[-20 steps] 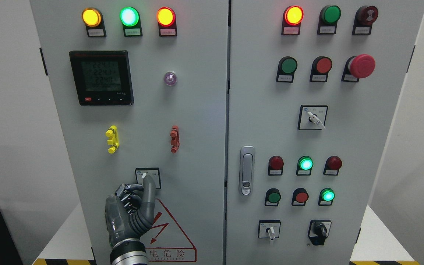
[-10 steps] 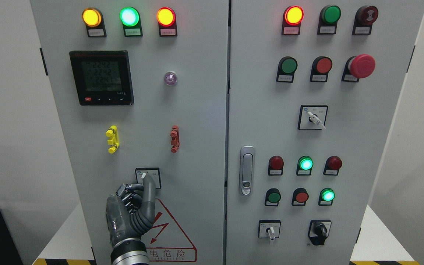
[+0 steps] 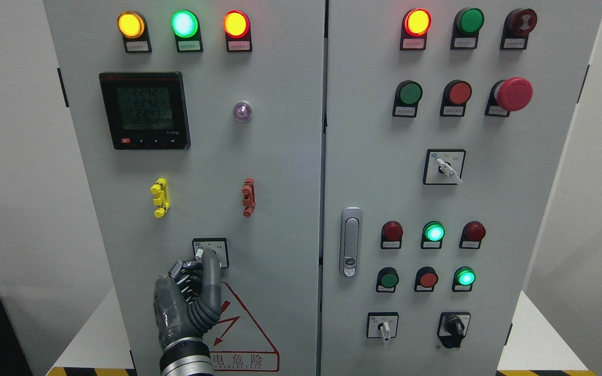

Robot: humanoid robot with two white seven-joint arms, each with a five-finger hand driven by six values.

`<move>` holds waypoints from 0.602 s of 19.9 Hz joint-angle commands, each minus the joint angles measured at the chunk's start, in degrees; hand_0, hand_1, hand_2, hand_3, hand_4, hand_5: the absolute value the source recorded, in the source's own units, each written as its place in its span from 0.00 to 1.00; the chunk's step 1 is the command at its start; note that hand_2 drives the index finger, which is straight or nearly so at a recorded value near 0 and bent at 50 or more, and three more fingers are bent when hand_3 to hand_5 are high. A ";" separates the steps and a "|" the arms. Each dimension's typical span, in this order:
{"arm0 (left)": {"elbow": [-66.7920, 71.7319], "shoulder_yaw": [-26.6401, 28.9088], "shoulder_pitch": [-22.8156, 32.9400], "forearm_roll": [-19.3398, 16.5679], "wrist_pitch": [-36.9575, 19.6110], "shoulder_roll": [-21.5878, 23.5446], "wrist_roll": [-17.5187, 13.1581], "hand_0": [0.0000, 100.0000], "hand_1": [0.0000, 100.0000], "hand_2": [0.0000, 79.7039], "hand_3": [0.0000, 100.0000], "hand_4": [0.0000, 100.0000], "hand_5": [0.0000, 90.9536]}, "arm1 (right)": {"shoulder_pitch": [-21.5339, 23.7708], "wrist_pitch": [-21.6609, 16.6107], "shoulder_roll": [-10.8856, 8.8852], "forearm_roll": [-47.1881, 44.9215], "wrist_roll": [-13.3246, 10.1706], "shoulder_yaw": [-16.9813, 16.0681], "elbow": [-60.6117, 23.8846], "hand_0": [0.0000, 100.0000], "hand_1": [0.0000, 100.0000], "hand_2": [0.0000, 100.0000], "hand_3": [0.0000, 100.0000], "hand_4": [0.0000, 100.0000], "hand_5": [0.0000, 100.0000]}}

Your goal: Turn on light switch 1

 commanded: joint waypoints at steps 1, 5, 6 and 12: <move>0.21 -0.15 -0.24 -0.02 -0.03 -0.05 0.63 0.49 0.36 0.75 0.99 0.96 0.94 | 0.00 -0.02 0.01 0.00 -0.14 0.03 0.00 0.00 0.00 0.00 0.00 0.00 0.00; 0.21 -0.15 -0.24 0.06 -0.12 -0.05 0.63 0.49 0.34 0.75 0.99 0.97 0.94 | 0.00 -0.02 0.01 0.00 -0.14 0.03 0.00 0.00 0.00 0.00 0.00 0.00 0.00; 0.21 -0.15 -0.32 0.06 -0.12 -0.05 0.63 0.50 0.34 0.75 0.99 0.97 0.94 | 0.00 -0.02 -0.07 0.00 -0.14 -0.06 0.00 0.00 0.00 0.00 0.00 0.00 0.00; 0.21 -0.24 -0.32 0.06 -0.12 -0.05 0.36 0.46 0.25 0.76 0.99 0.97 0.94 | 0.00 -0.02 0.01 0.00 -0.14 0.03 0.00 0.00 0.00 0.00 0.00 0.00 0.00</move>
